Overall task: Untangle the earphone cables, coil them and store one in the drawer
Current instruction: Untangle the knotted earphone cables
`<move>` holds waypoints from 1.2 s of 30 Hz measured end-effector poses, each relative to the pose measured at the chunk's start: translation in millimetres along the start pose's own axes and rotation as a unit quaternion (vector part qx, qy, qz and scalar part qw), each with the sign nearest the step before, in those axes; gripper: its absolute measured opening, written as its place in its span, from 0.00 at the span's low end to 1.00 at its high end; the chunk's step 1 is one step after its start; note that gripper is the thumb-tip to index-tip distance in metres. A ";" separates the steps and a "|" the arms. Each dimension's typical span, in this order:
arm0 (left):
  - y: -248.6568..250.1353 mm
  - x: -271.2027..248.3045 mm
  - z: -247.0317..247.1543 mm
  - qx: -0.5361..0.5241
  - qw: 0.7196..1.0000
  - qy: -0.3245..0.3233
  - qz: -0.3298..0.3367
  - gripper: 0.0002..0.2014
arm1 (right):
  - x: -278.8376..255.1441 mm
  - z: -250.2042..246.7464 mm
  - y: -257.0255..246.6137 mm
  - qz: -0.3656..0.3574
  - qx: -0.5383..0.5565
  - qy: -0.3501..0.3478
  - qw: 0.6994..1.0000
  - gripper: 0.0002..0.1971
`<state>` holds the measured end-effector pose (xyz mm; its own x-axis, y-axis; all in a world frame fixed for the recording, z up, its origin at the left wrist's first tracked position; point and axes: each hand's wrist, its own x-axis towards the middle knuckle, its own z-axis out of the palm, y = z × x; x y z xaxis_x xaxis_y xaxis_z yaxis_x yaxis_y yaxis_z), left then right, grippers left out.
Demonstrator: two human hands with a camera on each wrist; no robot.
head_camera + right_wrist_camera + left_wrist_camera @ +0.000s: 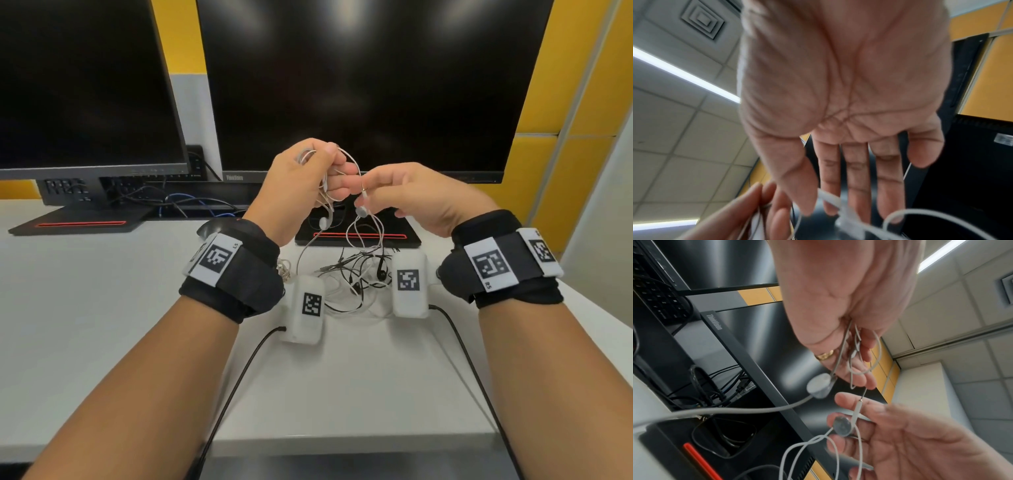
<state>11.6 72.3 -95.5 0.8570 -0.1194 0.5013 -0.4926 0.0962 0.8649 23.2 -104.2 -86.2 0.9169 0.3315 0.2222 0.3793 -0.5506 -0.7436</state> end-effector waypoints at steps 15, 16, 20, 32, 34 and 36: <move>-3.2 0.4 -2.2 0.083 0.996 -0.005 0.028 0.11 | 9.3 -2.3 10.7 0.011 -0.018 0.107 0.994 0.02; -3.2 0.5 -2.5 0.087 0.996 -0.008 0.020 0.11 | 9.2 -3.5 11.1 0.013 -0.007 0.119 0.993 0.02; -3.8 1.1 -2.6 0.098 0.995 -0.016 0.001 0.11 | 7.3 -4.6 11.1 0.017 0.093 0.133 0.987 0.05; -5.9 9.2 -9.6 0.085 0.991 0.106 -0.006 0.10 | 3.2 -7.0 5.4 -0.010 0.139 0.092 0.986 0.04; -7.3 9.6 -8.7 0.092 0.990 0.103 -0.010 0.10 | 1.2 -7.3 3.4 -0.021 0.202 0.076 0.976 0.02; -8.6 9.8 -8.1 0.099 0.989 0.105 -0.011 0.10 | 0.8 -7.1 3.1 -0.033 0.220 0.083 0.971 0.05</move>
<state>25.4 78.3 -98.2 0.8704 0.0916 0.4837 -0.4751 -0.1013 0.8741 26.0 -111.0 -83.8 0.9137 0.2067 0.3498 0.3815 -0.1400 -0.9137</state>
